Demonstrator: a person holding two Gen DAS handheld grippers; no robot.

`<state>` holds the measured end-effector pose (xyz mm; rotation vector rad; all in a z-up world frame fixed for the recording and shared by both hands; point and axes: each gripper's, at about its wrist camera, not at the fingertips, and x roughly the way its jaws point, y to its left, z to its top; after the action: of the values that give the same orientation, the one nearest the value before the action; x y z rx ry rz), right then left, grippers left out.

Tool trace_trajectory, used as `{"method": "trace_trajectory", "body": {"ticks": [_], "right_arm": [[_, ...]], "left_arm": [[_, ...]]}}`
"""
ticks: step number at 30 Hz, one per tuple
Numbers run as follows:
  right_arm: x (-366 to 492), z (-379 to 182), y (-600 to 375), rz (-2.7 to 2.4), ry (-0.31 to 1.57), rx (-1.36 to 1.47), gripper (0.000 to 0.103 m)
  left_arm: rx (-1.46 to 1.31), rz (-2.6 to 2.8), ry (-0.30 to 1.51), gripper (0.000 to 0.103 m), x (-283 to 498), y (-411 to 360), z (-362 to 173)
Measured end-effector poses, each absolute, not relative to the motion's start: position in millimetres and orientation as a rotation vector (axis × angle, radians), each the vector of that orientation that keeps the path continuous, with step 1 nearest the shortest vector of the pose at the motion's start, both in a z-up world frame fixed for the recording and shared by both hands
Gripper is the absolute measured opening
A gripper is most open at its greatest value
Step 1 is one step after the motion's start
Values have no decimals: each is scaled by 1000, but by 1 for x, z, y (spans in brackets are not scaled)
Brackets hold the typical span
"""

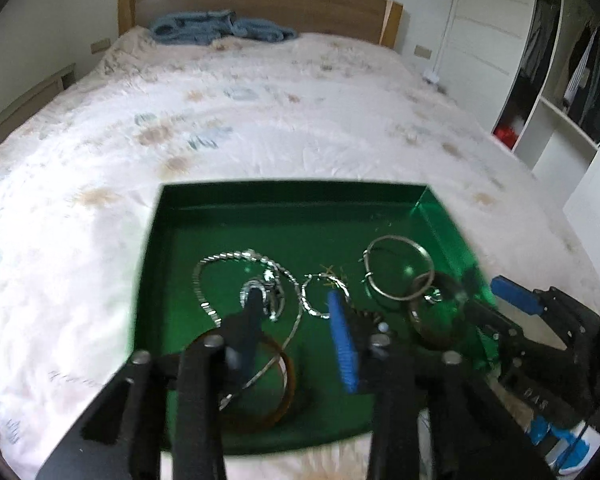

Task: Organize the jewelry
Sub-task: 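Open both tools over the tray and move back to the remaining rings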

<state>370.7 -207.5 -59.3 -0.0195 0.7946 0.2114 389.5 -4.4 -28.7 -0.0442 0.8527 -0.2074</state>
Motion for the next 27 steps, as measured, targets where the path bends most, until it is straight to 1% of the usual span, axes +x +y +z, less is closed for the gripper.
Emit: {"method": "trace_trajectory", "body": {"ticks": [2, 6, 12, 22, 27], "right_arm": [[362, -49, -211, 201, 780, -14, 52], [335, -26, -215, 200, 751, 3, 52], [286, -6, -213, 223, 723, 1, 52], [207, -2, -208, 282, 726, -28, 52], [188, -6, -210, 283, 738, -32, 52]], "left_arm": [[-63, -212, 841, 35, 377, 2, -18], [-88, -220, 821, 35, 342, 13, 0], [-53, -228, 827, 35, 291, 15, 7], [-39, -239, 834, 35, 229, 25, 5], [-33, -257, 855, 35, 210, 25, -2]]}}
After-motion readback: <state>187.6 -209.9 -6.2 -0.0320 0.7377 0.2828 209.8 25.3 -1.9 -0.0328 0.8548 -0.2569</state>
